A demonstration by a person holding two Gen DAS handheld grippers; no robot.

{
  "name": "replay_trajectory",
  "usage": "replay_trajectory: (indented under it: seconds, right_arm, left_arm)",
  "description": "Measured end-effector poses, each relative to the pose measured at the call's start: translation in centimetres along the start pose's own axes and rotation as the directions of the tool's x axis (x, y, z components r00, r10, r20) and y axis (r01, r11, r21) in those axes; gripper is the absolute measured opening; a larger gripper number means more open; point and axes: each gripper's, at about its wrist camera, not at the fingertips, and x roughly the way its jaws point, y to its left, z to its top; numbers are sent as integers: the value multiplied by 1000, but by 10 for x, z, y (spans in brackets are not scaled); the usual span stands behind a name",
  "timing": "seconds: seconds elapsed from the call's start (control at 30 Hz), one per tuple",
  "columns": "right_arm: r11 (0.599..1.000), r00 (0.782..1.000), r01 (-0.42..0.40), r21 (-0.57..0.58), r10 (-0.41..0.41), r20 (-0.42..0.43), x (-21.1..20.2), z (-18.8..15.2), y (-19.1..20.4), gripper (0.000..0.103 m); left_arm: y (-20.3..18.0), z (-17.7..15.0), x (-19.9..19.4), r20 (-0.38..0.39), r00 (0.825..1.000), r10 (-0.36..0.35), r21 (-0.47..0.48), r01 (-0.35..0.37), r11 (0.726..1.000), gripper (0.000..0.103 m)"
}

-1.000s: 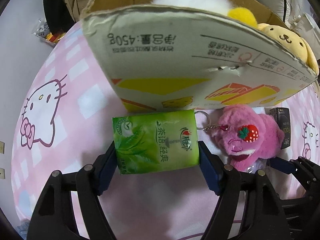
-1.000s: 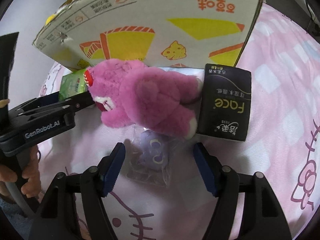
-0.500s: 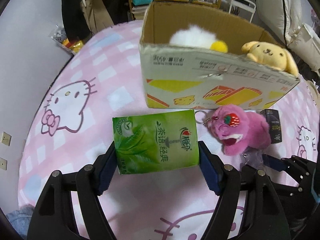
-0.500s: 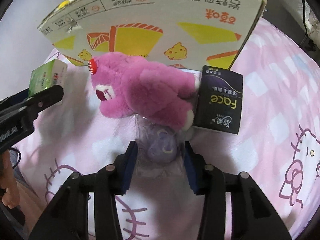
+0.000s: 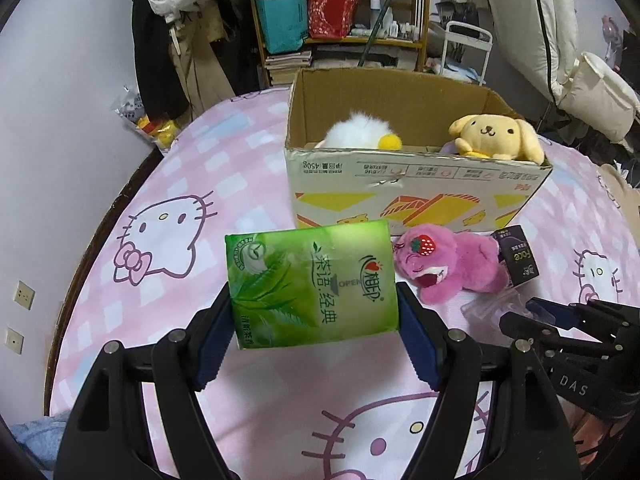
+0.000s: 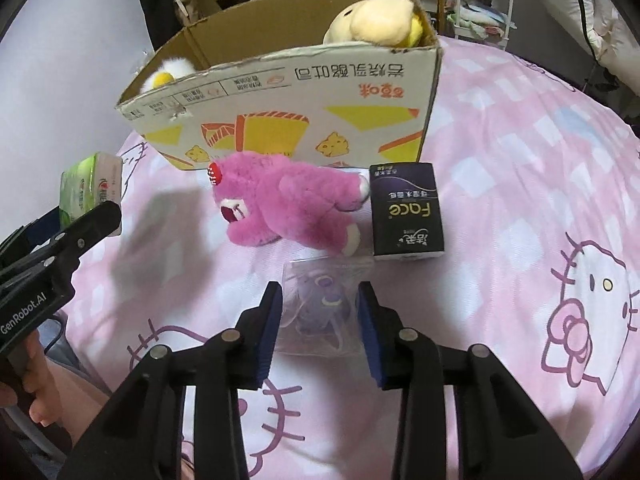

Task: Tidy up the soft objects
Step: 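Grasp the green tissue pack with the left tool while the right tool grasps the clear bag, then lift the green tissue pack and clear bag over the box and release both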

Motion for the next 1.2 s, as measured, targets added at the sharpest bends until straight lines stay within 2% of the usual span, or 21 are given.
replay_trajectory:
  seconds: [0.03,0.33,0.57,0.73,0.93,1.2]
  right_arm:
    - [1000,1000,8,-6,-8,3,-3,0,0,12]
    - [1000,1000,2,-5,-2,29,-5,-4,0,11]
    - [1000,991,13,-5,-12,136,-42,-8,-3,9]
    - [999,965,29,-21,-23,259,-67,-2,-5,2]
    - [999,944,23,-26,-13,331,-80,6,-8,2]
    - [995,895,78,-57,-45,443,-107,42,-4,2]
  left_arm:
    - [-1,-1,-3,7,1000,2,0,-2,1000,75]
    - [5,-3,-17,58,998,0,-26,2,1000,75]
    - [11,-4,-33,129,992,6,-60,2,998,75]
    - [11,-2,-50,207,978,17,-69,-3,998,75]
    - [9,2,-65,280,960,15,-68,4,998,75]
    - [6,19,-72,336,942,17,-56,2,998,75]
